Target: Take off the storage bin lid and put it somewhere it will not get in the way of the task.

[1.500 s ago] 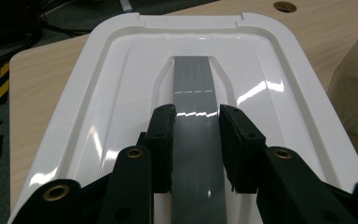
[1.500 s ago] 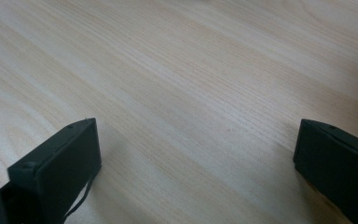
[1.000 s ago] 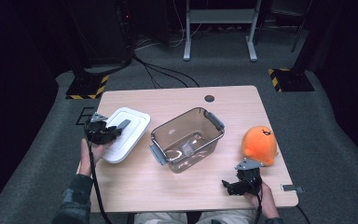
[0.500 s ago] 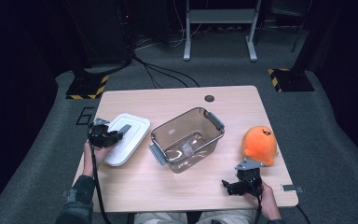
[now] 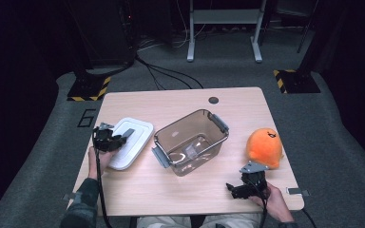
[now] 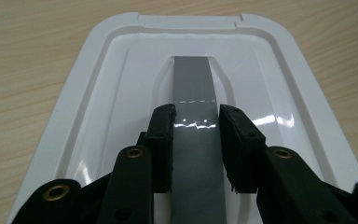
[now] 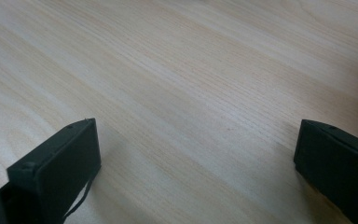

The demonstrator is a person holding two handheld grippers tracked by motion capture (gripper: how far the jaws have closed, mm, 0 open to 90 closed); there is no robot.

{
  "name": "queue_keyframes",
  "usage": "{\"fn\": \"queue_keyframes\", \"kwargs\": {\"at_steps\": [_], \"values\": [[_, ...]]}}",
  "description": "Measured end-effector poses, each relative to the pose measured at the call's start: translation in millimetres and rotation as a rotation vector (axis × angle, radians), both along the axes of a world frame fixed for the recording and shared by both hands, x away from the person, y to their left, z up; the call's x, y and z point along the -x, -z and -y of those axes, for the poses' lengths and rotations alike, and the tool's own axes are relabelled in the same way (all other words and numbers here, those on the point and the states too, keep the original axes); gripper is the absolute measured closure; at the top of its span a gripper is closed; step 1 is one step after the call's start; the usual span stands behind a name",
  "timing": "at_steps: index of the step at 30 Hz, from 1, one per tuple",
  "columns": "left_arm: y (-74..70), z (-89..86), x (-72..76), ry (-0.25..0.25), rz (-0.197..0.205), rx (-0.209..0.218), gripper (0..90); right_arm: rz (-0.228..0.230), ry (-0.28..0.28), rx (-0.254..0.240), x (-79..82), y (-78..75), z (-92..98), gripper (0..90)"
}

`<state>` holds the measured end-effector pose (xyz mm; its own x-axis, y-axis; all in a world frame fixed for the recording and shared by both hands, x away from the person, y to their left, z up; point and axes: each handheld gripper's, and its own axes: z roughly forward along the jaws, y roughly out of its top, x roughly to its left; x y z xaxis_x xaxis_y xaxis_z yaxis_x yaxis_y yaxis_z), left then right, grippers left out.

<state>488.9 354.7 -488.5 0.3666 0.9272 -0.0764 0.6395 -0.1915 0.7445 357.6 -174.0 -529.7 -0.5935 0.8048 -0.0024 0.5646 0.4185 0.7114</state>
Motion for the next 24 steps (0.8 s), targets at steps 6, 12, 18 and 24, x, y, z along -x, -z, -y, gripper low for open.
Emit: {"fn": "queue_keyframes", "kwargs": {"at_steps": [6, 12, 18, 24], "values": [[8.9, -0.4, -5.1, 0.003, -0.015, -0.01, 65.9, 0.003, -0.005, 0.001, -0.1, 0.0, -0.5, 0.0], [17.9, 1.0, -10.3, 0.005, -0.038, -0.029, 65.9, 0.0, -0.006, 0.002, -0.5, 0.0, -0.2, 0.0], [20.1, 1.2, -13.7, 0.0, -0.024, -0.03, 65.9, 0.0, -0.036, 0.001, -2.2, -0.1, 2.0, 0.0], [21.0, -0.1, -14.7, 0.0, -0.022, -0.025, 65.9, 0.0, -0.039, 0.002, -3.7, 0.0, 2.1, 0.0]]}}
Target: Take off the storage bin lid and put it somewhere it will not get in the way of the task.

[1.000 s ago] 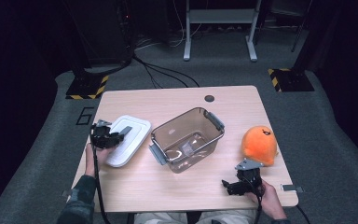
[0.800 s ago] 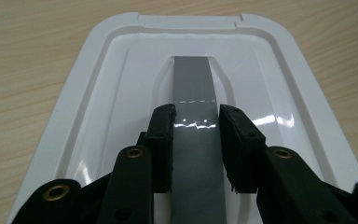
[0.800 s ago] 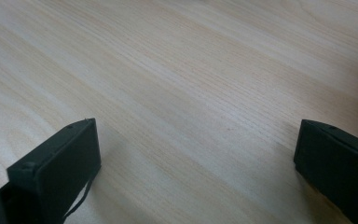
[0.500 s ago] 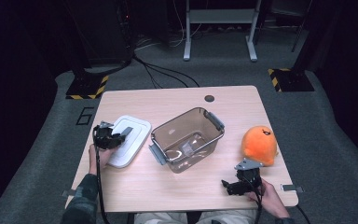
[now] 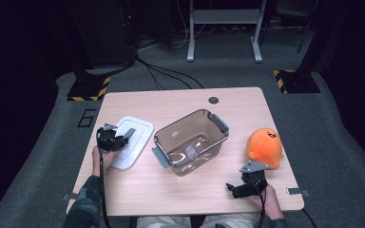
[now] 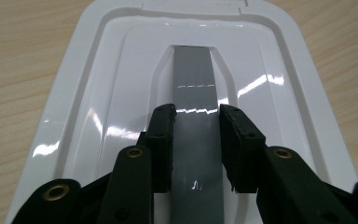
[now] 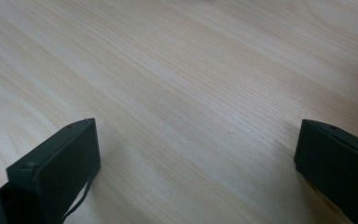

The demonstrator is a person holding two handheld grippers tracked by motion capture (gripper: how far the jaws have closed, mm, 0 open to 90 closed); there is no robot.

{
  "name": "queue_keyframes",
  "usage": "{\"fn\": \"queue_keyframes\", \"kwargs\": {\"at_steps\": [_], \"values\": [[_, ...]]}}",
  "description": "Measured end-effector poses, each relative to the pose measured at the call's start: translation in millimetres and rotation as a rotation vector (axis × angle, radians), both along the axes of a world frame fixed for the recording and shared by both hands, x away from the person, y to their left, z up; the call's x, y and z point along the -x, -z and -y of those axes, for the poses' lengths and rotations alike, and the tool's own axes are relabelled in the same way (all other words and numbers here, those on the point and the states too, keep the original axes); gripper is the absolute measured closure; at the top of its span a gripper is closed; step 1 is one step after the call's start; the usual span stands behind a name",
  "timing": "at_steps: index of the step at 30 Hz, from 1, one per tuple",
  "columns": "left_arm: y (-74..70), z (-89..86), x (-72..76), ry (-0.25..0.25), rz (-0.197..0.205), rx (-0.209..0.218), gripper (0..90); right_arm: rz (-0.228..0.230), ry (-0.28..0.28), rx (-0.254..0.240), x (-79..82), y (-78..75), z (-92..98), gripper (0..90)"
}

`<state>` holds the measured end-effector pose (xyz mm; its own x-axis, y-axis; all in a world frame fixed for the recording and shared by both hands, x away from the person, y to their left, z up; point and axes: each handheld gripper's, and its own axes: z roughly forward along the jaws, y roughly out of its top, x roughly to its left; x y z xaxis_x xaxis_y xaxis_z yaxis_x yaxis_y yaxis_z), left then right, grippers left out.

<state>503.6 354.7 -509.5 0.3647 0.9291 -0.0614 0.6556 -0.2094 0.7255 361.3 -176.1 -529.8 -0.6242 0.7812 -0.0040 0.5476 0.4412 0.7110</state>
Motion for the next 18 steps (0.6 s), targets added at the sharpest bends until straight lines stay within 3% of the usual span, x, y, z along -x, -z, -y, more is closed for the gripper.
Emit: {"fn": "queue_keyframes", "kwargs": {"at_steps": [4, 8, 13, 18], "values": [[0.4, -0.1, 0.4, -0.01, 0.002, 0.009, 65.8, -0.001, 0.04, -0.002, -0.8, 0.0, 0.3, 0.0], [0.5, -1.2, 0.7, -0.024, -0.004, 0.036, 64.5, 0.001, 0.041, 0.001, -1.3, -0.1, 0.8, 0.0], [-3.9, -4.1, 4.8, -0.041, 0.004, 0.06, 36.3, 0.006, 0.045, 0.001, -0.8, 0.1, 0.2, 0.0], [-15.3, -3.6, 16.5, -0.029, 0.04, 0.077, 23.4, 0.013, 0.045, 0.006, 0.0, -0.2, -0.6, 0.0]]}}
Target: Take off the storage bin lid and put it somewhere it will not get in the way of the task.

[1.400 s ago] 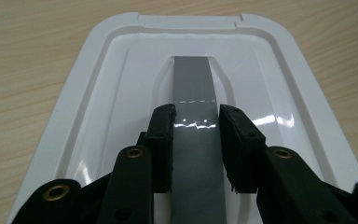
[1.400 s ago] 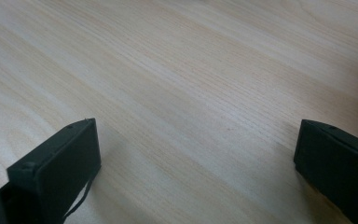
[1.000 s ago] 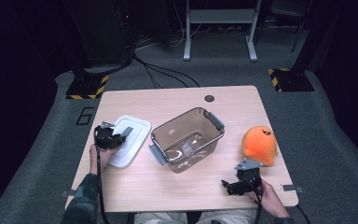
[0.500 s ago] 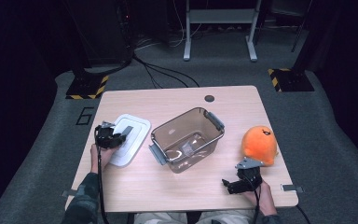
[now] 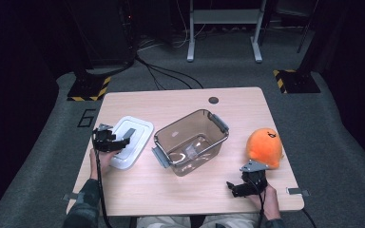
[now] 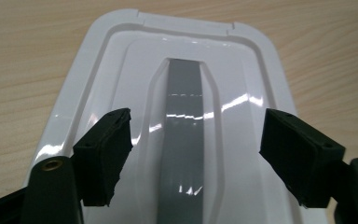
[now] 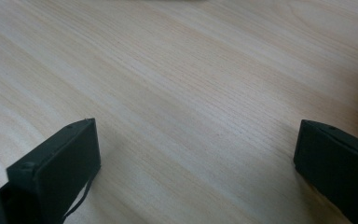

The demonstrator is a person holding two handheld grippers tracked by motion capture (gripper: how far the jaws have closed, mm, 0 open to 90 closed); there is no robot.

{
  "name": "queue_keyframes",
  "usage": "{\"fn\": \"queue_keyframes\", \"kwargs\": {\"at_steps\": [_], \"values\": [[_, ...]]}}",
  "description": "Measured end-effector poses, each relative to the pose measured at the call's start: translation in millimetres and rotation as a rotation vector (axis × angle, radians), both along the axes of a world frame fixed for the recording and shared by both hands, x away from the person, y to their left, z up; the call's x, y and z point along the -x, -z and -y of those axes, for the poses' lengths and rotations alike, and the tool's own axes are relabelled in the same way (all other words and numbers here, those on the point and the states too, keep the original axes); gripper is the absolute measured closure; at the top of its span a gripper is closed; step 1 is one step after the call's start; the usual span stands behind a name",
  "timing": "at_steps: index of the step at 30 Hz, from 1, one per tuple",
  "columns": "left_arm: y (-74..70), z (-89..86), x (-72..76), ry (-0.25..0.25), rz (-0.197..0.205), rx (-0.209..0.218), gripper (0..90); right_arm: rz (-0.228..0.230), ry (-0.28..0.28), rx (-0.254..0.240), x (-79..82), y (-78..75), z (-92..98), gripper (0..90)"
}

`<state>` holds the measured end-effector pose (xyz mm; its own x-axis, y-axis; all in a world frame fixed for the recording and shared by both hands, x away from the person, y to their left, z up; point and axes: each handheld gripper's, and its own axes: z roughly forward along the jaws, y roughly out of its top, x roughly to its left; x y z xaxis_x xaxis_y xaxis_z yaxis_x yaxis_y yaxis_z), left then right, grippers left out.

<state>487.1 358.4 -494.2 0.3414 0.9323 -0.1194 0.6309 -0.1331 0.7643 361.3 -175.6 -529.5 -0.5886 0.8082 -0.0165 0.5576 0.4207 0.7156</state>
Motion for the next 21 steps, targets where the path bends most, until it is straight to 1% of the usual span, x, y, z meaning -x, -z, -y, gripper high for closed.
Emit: {"fn": "queue_keyframes", "kwargs": {"at_steps": [3, 6, 7, 8, 13, 14, 17, 18, 19, 21], "values": [[-5.9, 3.2, 8.8, 0.016, 0.018, 0.007, 19.1, 0.012, -0.002, 0.009, 0.5, -0.2, -0.5, 0.0], [-10.0, 7.0, 17.2, 0.038, 0.033, 0.005, 17.5, 0.01, -0.001, 0.006, 0.3, -0.1, -0.7, 0.0], [-10.5, 8.4, 19.0, 0.038, 0.041, 0.004, 16.9, 0.009, -0.001, 0.005, 0.1, -0.1, -0.6, 0.0], [-12.0, 10.1, 22.3, 0.052, 0.036, 0.007, 16.5, 0.008, -0.002, 0.004, 0.0, 0.0, -0.5, 0.0], [-14.1, 16.0, 30.7, 0.077, 0.049, -0.004, 15.3, -0.002, 0.002, 0.0, -0.8, 0.1, 0.0, 0.0], [-14.6, 17.3, 32.8, 0.083, 0.045, -0.005, 15.2, -0.001, 0.002, 0.0, -0.8, 0.1, -0.1, 0.0], [-14.2, 21.2, 39.3, 0.098, 0.048, -0.007, 14.9, 0.0, -0.001, 0.003, -1.2, 0.1, 0.3, 0.0], [-13.4, 24.1, 44.3, 0.107, 0.049, -0.008, 14.8, -0.002, -0.002, 0.0, -1.3, 0.1, 0.4, 0.0], [-13.4, 24.1, 44.3, 0.107, 0.049, -0.008, 14.7, -0.002, -0.002, 0.0, -1.3, 0.1, 0.4, 0.0], [-12.3, 27.2, 48.9, 0.124, 0.05, -0.02, 14.7, -0.008, 0.0, -0.005, -1.3, 0.1, 0.3, 0.0]]}}
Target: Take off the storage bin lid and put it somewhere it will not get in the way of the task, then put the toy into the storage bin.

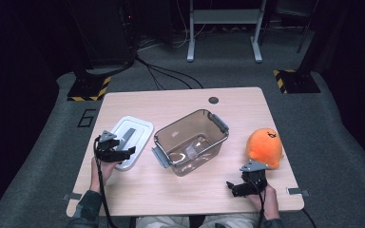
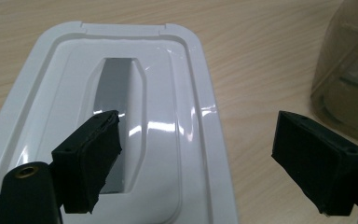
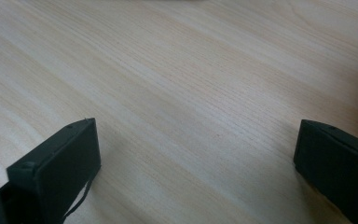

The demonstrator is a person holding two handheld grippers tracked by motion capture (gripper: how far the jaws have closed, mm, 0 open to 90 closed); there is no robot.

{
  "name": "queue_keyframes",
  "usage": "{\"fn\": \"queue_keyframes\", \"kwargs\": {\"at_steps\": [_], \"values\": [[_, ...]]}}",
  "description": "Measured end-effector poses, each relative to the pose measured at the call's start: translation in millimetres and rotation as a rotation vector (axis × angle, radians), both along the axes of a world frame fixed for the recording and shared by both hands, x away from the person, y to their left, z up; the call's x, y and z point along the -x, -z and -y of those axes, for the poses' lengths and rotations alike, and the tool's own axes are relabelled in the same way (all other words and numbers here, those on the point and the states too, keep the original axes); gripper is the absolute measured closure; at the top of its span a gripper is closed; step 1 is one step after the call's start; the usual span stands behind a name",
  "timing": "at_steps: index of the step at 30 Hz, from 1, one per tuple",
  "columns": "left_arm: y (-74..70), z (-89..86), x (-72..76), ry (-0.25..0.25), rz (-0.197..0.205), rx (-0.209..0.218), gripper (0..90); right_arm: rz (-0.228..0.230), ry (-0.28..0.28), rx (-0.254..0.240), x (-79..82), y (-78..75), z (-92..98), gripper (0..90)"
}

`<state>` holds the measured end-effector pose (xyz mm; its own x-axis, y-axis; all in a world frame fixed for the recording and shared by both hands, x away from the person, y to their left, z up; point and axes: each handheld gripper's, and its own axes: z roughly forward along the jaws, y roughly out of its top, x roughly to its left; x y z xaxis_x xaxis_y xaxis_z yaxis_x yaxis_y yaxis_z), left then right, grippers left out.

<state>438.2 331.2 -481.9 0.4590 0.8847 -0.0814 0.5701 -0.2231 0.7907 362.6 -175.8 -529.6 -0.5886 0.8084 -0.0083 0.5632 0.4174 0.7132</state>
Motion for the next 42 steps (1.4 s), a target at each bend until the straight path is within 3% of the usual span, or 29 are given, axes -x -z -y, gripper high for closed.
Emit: {"fn": "queue_keyframes", "kwargs": {"at_steps": [13, 19, 21, 23, 26, 30, 38, 42], "values": [[18.1, 27.8, 35.9, 0.082, 0.015, -0.036, 14.4, -0.001, 0.001, 0.002, -0.6, 0.1, 0.3, 0.0], [33.0, 51.9, 56.6, 0.152, 0.03, -0.116, 14.2, -0.003, 0.013, 0.001, 0.1, -0.1, -0.1, 0.0], [35.9, 58.3, 59.6, 0.175, 0.026, -0.123, 13.6, -0.007, 0.03, 0.004, 1.0, -0.8, -0.4, 0.0], [39.1, 63.6, 61.6, 0.184, 0.022, -0.109, 13.1, -0.015, 0.047, -0.003, 1.9, -1.7, -0.1, 0.0], [45.3, 68.8, 61.1, 0.202, -0.001, -0.122, 12.5, -0.031, 0.063, -0.048, 5.4, -4.9, 1.5, 0.0], [46.9, 70.1, 58.6, 0.221, -0.029, -0.132, 10.8, -0.028, 0.082, -0.06, 10.5, -15.1, -0.2, 0.0], [47.9, 71.1, 58.2, 0.22, -0.032, -0.126, 9.1, -0.014, 0.113, -0.073, 16.0, -44.6, 0.3, 0.1], [47.8, 70.8, 58.2, 0.221, -0.033, -0.13, 9.1, 0.014, 0.16, -0.073, 16.3, -61.9, 6.3, 0.6]]}}
